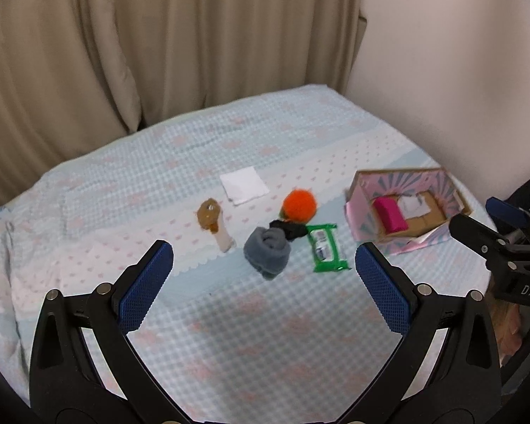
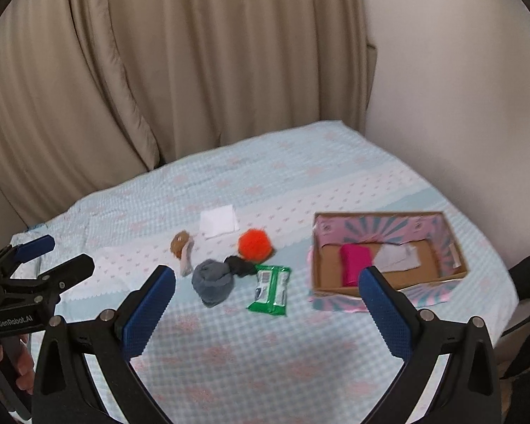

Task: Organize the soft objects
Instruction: 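Grasp the grey fuzzy hat with the left tool while the right tool grasps the green wipes pack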

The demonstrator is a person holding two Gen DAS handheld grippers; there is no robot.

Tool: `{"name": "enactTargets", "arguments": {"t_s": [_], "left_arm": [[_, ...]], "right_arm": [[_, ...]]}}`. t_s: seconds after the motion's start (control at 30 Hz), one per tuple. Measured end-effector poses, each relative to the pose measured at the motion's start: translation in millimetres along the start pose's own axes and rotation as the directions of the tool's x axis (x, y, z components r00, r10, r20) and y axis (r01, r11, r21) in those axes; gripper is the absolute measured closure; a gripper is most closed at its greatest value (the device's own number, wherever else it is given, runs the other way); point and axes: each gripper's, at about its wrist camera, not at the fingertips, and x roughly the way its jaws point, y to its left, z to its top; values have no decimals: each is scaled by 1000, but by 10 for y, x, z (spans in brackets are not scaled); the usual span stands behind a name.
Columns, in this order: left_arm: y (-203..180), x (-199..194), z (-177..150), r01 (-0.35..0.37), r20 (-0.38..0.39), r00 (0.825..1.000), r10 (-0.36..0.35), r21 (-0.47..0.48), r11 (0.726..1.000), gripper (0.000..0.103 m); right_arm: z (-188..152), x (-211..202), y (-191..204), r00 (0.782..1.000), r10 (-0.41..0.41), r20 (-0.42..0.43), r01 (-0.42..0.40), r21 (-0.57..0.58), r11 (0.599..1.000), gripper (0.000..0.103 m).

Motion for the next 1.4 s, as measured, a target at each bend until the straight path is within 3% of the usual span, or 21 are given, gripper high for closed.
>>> {"name": "enactTargets", "arguments": {"t_s": [0.37, 0.53, 0.93, 1.07, 1.17, 1.4], "left_arm": [[172, 1518, -522, 35, -96, 995, -36, -12, 999, 0], [164, 2003, -711, 66, -121, 990, -68, -20, 998, 1], [96, 2665, -808, 104, -125, 987, -100, 26, 994, 3], [46, 2813, -782, 108, -122, 987, -101, 54, 993, 4], [1, 2919, -757, 112, -129, 987, -101, 83, 990, 9], [-16, 3033, -737, 128, -152, 981, -117, 65, 990, 32]], "right_arm": [[-578, 1349, 6, 995, 21, -101, -18, 26, 999, 0], [-826, 1829, -66, 990, 13, -138, -7, 41, 999, 0], [-1011, 2579, -200, 979, 11, -206, 11, 108, 994, 12], [-1039, 2779, -176, 976, -1, -219, 22, 94, 995, 24], [-1056, 2910, -162, 973, -21, -231, 38, 71, 997, 29], [-1063, 3069, -131, 965, -51, -258, 63, 41, 997, 33]]}}
